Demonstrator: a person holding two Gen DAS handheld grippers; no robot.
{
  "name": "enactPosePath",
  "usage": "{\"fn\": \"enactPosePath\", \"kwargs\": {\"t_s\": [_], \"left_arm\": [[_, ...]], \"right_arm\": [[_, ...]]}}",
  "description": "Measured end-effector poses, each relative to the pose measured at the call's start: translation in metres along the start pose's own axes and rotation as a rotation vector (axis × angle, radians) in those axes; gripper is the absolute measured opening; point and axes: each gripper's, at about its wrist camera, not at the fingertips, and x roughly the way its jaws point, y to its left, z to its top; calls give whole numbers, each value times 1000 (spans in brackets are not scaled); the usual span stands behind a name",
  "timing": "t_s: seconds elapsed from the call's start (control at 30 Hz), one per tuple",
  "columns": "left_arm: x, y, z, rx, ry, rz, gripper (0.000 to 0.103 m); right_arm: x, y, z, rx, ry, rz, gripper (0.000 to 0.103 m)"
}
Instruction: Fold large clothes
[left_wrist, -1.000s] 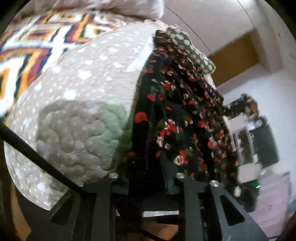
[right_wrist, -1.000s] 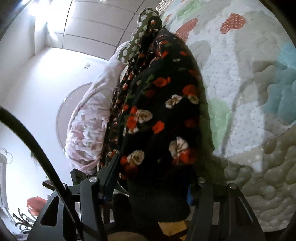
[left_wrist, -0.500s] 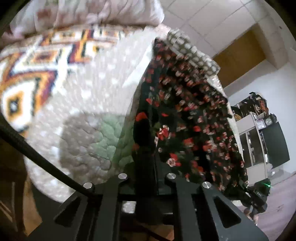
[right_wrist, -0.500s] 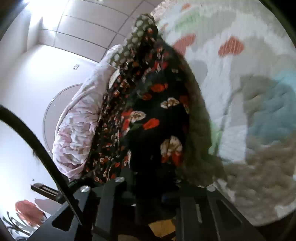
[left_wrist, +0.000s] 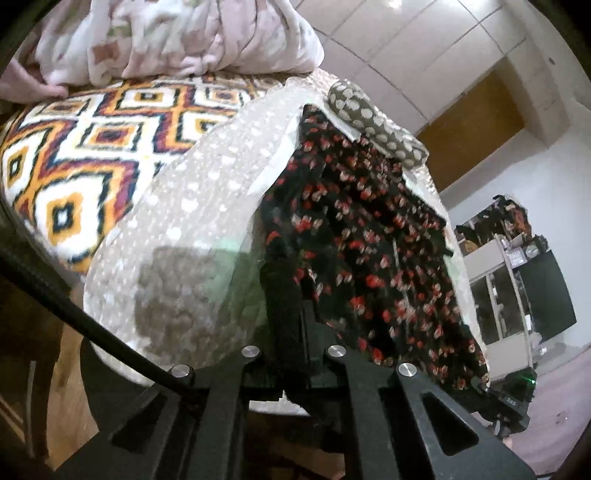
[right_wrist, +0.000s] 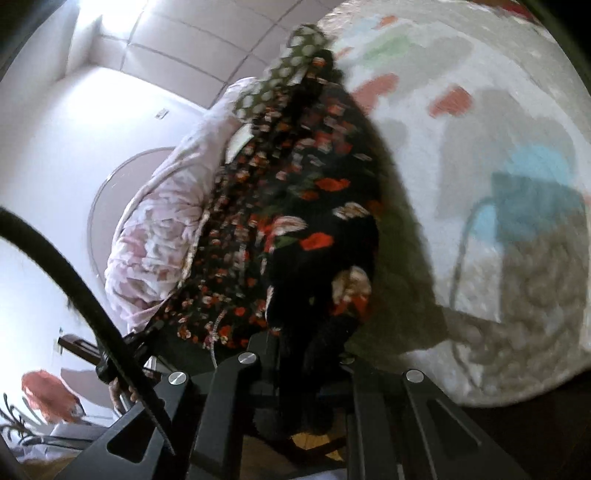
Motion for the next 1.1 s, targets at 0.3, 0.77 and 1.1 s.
{"fn": "enactPosePath", "kwargs": {"t_s": [0.3, 0.77, 1.1], "left_arm": [[41, -57, 124, 40, -69, 9, 6], [250, -86, 307, 45, -4, 287, 13], [214, -70, 327, -3, -114, 211, 47]], "right_arm": [[13, 73, 133, -158, -99, 12, 12], [187, 20, 361, 39, -97, -307, 42], [175, -4, 389, 164, -170, -193, 56]]}}
